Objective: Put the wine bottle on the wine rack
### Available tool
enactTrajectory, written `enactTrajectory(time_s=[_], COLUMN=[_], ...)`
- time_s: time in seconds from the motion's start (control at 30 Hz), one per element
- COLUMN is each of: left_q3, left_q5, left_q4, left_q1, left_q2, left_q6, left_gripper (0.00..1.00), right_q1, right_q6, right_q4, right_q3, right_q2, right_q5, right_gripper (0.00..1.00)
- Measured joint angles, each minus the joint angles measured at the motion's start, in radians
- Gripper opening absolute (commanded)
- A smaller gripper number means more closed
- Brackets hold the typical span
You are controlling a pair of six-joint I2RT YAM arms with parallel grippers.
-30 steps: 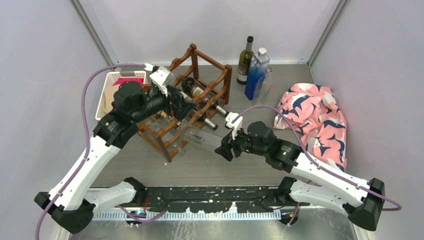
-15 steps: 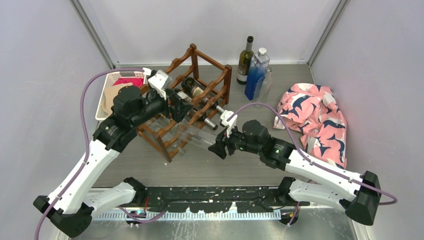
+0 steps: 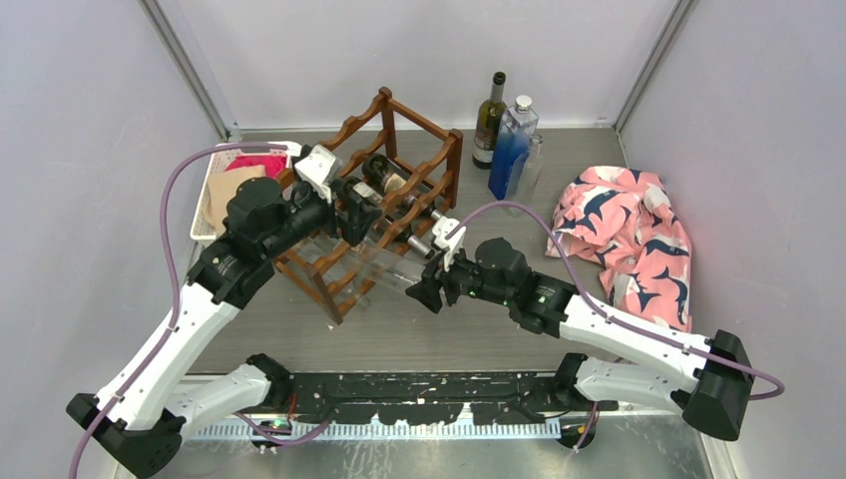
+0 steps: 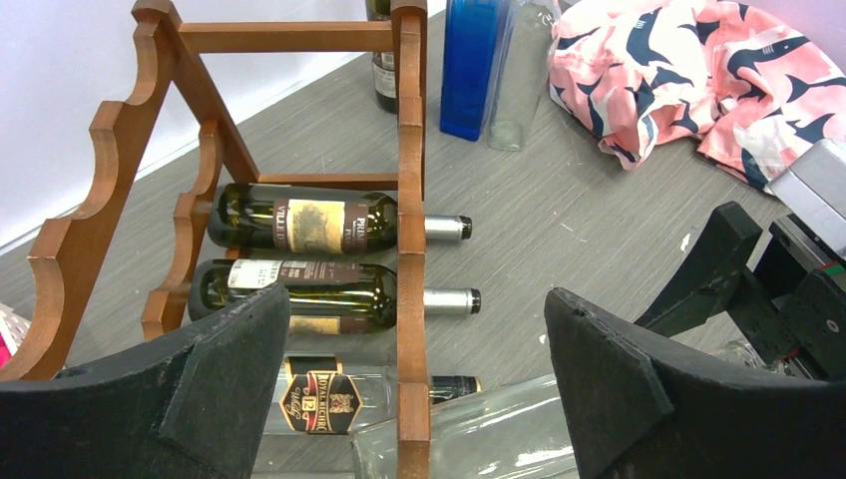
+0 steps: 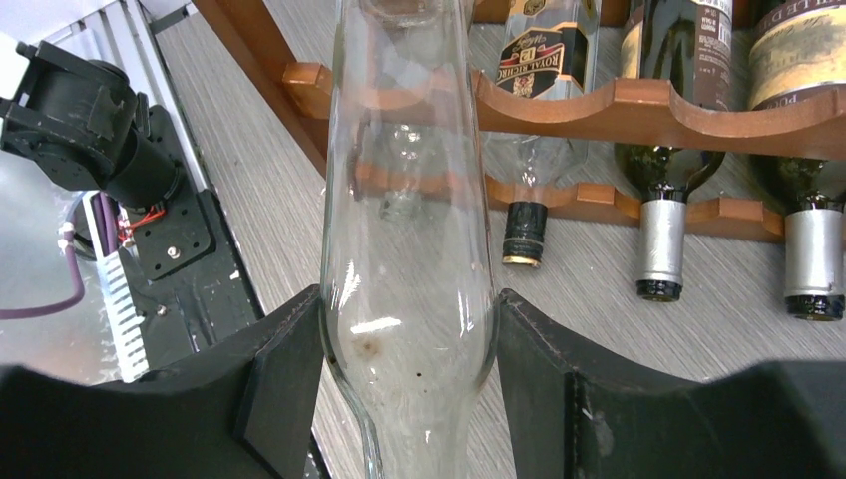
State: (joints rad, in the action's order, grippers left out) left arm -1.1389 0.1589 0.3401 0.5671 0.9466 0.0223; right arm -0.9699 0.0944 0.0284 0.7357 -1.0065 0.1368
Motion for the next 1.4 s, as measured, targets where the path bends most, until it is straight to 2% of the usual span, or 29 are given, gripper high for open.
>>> enactTrajectory(time_s=[0.7, 1.4], left_q3=[0.051, 0.09], left_q5=[-0.055, -0.114], left_q4=[-0.044, -0.082], left_q1=[0.0, 0.0], left_q2=[-0.015, -0.06], left_q6=[-0.061, -0.087], left_gripper=[0.97, 0.97], right_q1=[-0.035, -0.078], right_q6=[0.013, -0.018], right_q4=[-0.187, -0.294], right_q3=[-0.042, -0.048], right_q2=[-0.077, -0.142], right_q5=[-0.087, -0.177], right_gripper=[0.01, 0.01])
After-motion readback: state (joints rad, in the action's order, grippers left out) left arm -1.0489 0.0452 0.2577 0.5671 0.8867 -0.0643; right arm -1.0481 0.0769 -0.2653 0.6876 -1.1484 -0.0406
